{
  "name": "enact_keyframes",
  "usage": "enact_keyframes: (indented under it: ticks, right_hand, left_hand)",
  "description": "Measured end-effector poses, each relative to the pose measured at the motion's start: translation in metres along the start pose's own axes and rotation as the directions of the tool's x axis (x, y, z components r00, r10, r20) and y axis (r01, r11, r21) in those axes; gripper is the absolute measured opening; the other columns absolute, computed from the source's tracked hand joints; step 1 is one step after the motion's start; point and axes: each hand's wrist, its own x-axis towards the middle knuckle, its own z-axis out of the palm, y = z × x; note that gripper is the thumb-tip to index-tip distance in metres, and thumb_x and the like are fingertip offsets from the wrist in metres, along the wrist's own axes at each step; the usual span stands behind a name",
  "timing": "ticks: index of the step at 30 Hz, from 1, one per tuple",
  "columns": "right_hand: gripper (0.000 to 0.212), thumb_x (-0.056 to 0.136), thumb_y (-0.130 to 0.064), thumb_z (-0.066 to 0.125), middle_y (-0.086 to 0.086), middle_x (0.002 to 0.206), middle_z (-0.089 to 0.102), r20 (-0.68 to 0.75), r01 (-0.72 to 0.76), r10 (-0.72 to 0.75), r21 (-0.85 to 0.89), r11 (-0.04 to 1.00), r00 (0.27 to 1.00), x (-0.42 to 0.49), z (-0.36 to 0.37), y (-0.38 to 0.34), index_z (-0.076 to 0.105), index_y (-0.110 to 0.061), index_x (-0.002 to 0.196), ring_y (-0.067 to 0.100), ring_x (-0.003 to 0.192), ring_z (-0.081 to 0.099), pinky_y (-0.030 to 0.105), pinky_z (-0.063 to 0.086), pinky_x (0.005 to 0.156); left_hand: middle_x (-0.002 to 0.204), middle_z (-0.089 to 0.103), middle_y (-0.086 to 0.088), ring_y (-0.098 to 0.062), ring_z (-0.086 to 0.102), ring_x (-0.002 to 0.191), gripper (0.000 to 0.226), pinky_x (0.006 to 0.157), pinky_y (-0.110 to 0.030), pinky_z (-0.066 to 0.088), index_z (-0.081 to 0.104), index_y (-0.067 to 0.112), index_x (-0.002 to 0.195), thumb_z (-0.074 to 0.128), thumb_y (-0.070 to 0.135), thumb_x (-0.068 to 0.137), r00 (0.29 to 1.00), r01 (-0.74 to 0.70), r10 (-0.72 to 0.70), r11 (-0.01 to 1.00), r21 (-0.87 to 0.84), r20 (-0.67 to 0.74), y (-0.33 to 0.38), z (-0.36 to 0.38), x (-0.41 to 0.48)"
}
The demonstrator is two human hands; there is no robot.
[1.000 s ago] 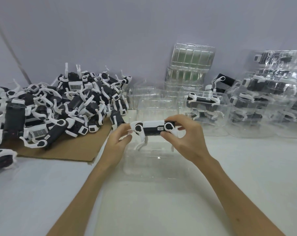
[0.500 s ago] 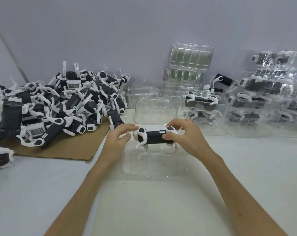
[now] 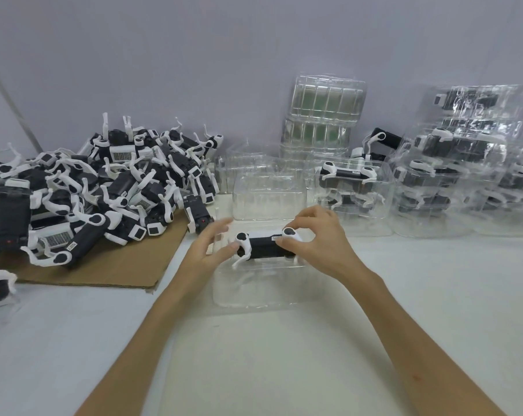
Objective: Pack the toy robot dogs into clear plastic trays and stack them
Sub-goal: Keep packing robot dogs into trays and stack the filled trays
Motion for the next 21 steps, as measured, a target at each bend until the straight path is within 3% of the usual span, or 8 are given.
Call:
enact_keyframes:
  ticks: [4,6,9,11,13,15,18,21]
  right_hand:
    - [0.048,0.087,-0.054,0.068,-0.011,0.126,0.047,-0.069,-0.071,0.079,0.104,0.992,0.994,0.001,-0.002,-0.001,0.06,-0.031,0.128,0.006,0.115,0.046,0.027,0.038,0.096]
    - [0.056,0.094,-0.058,0.054,-0.003,0.133,0.052,-0.073,-0.167,0.174,0.099,0.981,0.982,0.003,-0.006,0.002,0.054,-0.022,0.136,0.014,0.116,0.053,0.034,0.043,0.099]
    - [0.074,0.097,-0.067,0.032,0.008,0.126,0.065,0.052,-0.338,0.335,0.061,0.939,0.941,0.006,-0.014,0.01,0.061,-0.007,0.128,0.024,0.112,0.061,0.039,0.045,0.1]
    - [0.076,0.095,-0.071,0.031,0.005,0.13,0.063,0.144,-0.391,0.376,0.088,0.916,0.915,0.006,-0.018,0.013,0.063,-0.011,0.129,0.024,0.118,0.059,0.042,0.042,0.106]
    - [0.07,0.091,-0.072,0.038,-0.003,0.143,0.053,0.229,-0.377,0.33,0.206,0.903,0.916,0.005,-0.019,0.012,0.056,-0.024,0.139,0.019,0.127,0.052,0.038,0.039,0.109]
    - [0.07,0.086,-0.072,0.047,-0.017,0.146,0.048,0.276,-0.337,0.247,0.357,0.871,0.929,0.004,-0.02,0.009,0.044,-0.038,0.147,0.015,0.126,0.055,0.033,0.041,0.105]
    - [0.075,0.079,-0.069,0.059,-0.035,0.127,0.052,0.287,-0.248,0.115,0.489,0.836,0.951,0.002,-0.02,0.008,0.03,-0.055,0.148,0.01,0.117,0.063,0.029,0.053,0.095]
    - [0.076,0.081,-0.059,0.067,-0.017,0.145,0.048,0.22,-0.149,0.045,0.486,0.861,0.974,0.003,-0.015,0.005,0.028,-0.06,0.146,0.001,0.122,0.057,0.032,0.054,0.095]
  left_hand:
    - [0.135,0.05,0.01,-0.01,0.049,0.12,0.066,0.095,-0.028,0.035,0.039,0.023,0.148,0.071,0.032,0.091,0.985,0.133,-0.137,0.99,-0.047,-0.109,0.001,0.005,0.004]
    - [0.121,0.065,-0.004,-0.023,0.058,0.113,0.057,0.093,-0.04,0.044,0.055,0.008,0.134,0.068,0.04,0.088,0.974,0.176,-0.171,0.984,0.025,-0.149,0.0,0.006,0.005]
    - [0.11,0.062,-0.018,-0.038,0.057,0.109,0.058,0.094,-0.052,0.043,0.051,-0.009,0.119,0.063,0.04,0.091,0.964,0.18,-0.159,0.98,0.084,-0.214,-0.001,0.008,0.004]
    - [0.121,0.064,-0.015,-0.035,0.056,0.117,0.041,0.098,-0.049,0.043,0.061,0.004,0.122,0.06,0.035,0.095,0.965,0.165,-0.143,0.982,0.088,-0.218,0.0,0.009,0.003]
    - [0.106,0.069,0.023,-0.009,0.062,0.106,0.022,0.09,-0.035,0.045,0.07,0.047,0.108,0.057,0.032,0.098,0.976,0.098,-0.094,0.995,0.015,-0.196,0.006,0.009,0.0]
    - [0.116,0.059,0.039,0.006,0.057,0.113,0.035,0.1,-0.034,0.046,0.056,0.066,0.111,0.054,0.033,0.101,0.982,0.027,-0.039,0.998,-0.065,-0.187,0.012,0.006,-0.001]
    - [0.157,0.031,0.018,-0.014,0.041,0.141,0.072,0.11,-0.041,0.041,0.026,0.046,0.152,0.06,0.048,0.088,0.988,0.005,-0.029,0.988,-0.152,-0.153,0.01,0.002,0.002]
    - [0.157,0.036,0.005,-0.018,0.056,0.128,0.092,0.094,-0.03,0.053,0.019,0.049,0.151,0.071,0.045,0.076,0.996,-0.009,-0.007,0.983,-0.181,-0.091,0.008,0.003,0.003]
